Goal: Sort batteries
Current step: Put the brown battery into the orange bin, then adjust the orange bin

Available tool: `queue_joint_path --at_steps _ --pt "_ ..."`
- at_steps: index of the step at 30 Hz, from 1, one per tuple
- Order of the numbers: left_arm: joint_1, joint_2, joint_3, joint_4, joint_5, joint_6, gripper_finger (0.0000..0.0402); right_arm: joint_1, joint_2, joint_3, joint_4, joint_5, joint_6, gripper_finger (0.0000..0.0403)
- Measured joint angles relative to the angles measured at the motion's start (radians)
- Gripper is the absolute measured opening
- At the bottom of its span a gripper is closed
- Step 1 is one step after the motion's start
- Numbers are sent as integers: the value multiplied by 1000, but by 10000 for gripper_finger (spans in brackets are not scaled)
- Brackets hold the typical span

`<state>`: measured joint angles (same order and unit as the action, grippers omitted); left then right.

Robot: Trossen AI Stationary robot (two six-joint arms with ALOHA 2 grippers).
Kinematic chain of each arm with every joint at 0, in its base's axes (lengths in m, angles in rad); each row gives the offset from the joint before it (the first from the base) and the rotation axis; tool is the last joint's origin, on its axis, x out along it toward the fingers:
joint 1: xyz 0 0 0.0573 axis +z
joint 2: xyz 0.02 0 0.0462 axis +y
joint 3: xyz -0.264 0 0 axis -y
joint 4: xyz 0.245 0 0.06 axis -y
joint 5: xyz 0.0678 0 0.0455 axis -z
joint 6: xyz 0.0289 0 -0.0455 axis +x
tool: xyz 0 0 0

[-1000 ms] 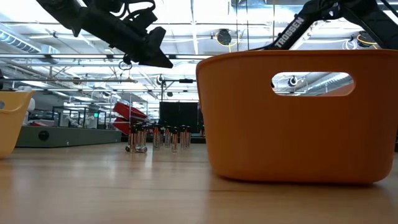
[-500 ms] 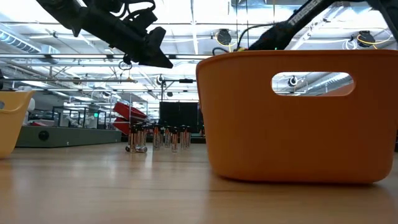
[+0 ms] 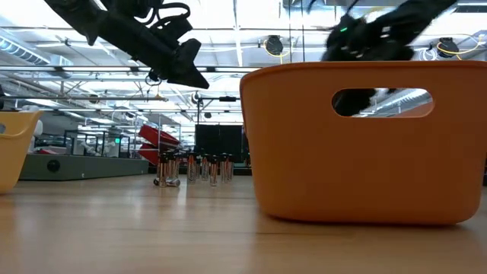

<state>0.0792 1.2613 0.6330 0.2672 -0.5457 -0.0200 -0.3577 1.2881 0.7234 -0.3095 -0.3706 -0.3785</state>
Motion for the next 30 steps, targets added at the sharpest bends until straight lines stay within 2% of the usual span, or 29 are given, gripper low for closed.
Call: queue_joint_path --at_steps 6,10,14,18,23,26,30 --pt "0 0 0 8 0 7 13 209 -151 -177 268 22 212 24" --pt "0 0 0 14 0 7 13 339 -156 -185 307 135 286 24" --pt "0 0 0 14 0 8 13 421 -96 -186 347 161 367 24" --pt "0 0 0 14 0 10 13 468 -9 -185 383 203 448 30" --pt "0 0 0 14 0 10 13 485 83 -184 467 221 519 89" --pt "0 0 0 14 0 34 13 485 103 -184 468 220 537 108" --pt "0 0 0 23 0 61 13 485 94 -177 459 222 540 108"
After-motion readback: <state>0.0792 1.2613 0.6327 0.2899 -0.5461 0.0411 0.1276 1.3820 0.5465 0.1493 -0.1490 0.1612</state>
